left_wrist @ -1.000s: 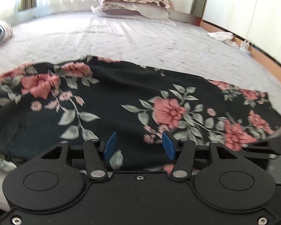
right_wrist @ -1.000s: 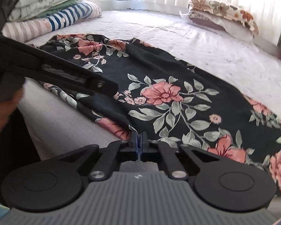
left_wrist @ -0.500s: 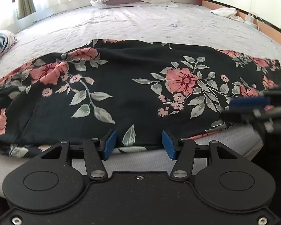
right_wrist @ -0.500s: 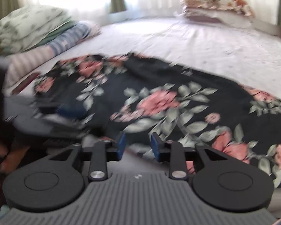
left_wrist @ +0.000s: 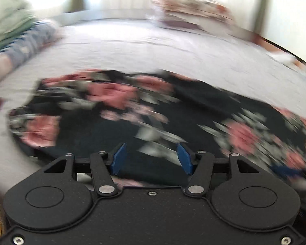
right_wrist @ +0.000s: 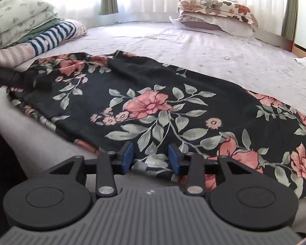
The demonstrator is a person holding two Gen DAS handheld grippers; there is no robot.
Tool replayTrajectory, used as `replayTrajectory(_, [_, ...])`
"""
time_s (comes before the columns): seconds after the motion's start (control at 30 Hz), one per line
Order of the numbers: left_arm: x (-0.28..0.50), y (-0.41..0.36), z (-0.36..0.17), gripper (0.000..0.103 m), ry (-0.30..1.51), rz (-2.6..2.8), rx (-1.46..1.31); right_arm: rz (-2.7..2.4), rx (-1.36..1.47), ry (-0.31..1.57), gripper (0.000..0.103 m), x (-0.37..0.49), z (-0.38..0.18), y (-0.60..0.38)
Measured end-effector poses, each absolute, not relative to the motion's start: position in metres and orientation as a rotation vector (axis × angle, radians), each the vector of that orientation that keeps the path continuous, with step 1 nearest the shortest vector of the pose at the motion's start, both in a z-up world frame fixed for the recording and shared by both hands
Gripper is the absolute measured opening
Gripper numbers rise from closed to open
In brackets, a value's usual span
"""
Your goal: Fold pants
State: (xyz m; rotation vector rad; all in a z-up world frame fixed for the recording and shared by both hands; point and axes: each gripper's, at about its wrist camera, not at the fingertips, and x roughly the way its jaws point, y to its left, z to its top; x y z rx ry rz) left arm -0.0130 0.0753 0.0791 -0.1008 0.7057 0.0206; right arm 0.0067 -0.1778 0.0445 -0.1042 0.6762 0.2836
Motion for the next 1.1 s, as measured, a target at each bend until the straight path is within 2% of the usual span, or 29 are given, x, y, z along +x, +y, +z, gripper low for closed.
replayTrajectory(0.1, [0.002,0.101,0.071,0.054,0.714,0.134,-0.146,0.287,-0.115,0.677,0.057,0.003,0.046,-0.177])
replayTrajectory(0.2, [0.011,0.112,0.055,0.048,0.803,0.199,-0.111,0.291,-0.103,0.685,0.059,0.004,0.051,-0.178])
replayTrajectory(0.33, [-0.003,0.117,0.043,0.049,0.809,0.2,-0.047,0.311,-0.087,0.653,0.061,0.008,0.062,-0.173])
replayTrajectory(0.47, [-0.01,0.13,0.042,0.049,0.833,0.202,-0.132,0.373,-0.117,0.619,0.064,0.029,0.069,-0.143])
replayTrajectory(0.63, [-0.016,0.129,0.042,0.049,0.839,0.203,-0.097,0.451,-0.108,0.635,0.064,0.063,0.057,-0.097])
replayTrajectory(0.7, [-0.018,0.13,0.043,0.049,0.841,0.205,-0.105,0.468,-0.133,0.682,0.061,0.067,0.048,-0.082])
replayTrajectory(0.73, [-0.019,0.131,0.045,0.049,0.844,0.206,-0.113,0.462,-0.156,0.676,0.053,0.063,0.046,-0.077])
replayTrajectory(0.77, [-0.02,0.132,0.048,0.049,0.844,0.206,-0.122,0.459,-0.19,0.666,0.052,0.057,0.045,-0.072])
replayTrajectory(0.93, [-0.017,0.131,0.07,0.049,0.755,0.158,-0.184,0.495,-0.236,0.684,0.05,0.038,0.045,-0.069])
replayTrajectory(1.1, [0.012,0.103,0.07,0.049,0.722,0.1,-0.104,0.533,-0.24,0.719,0.05,0.031,0.047,-0.074])
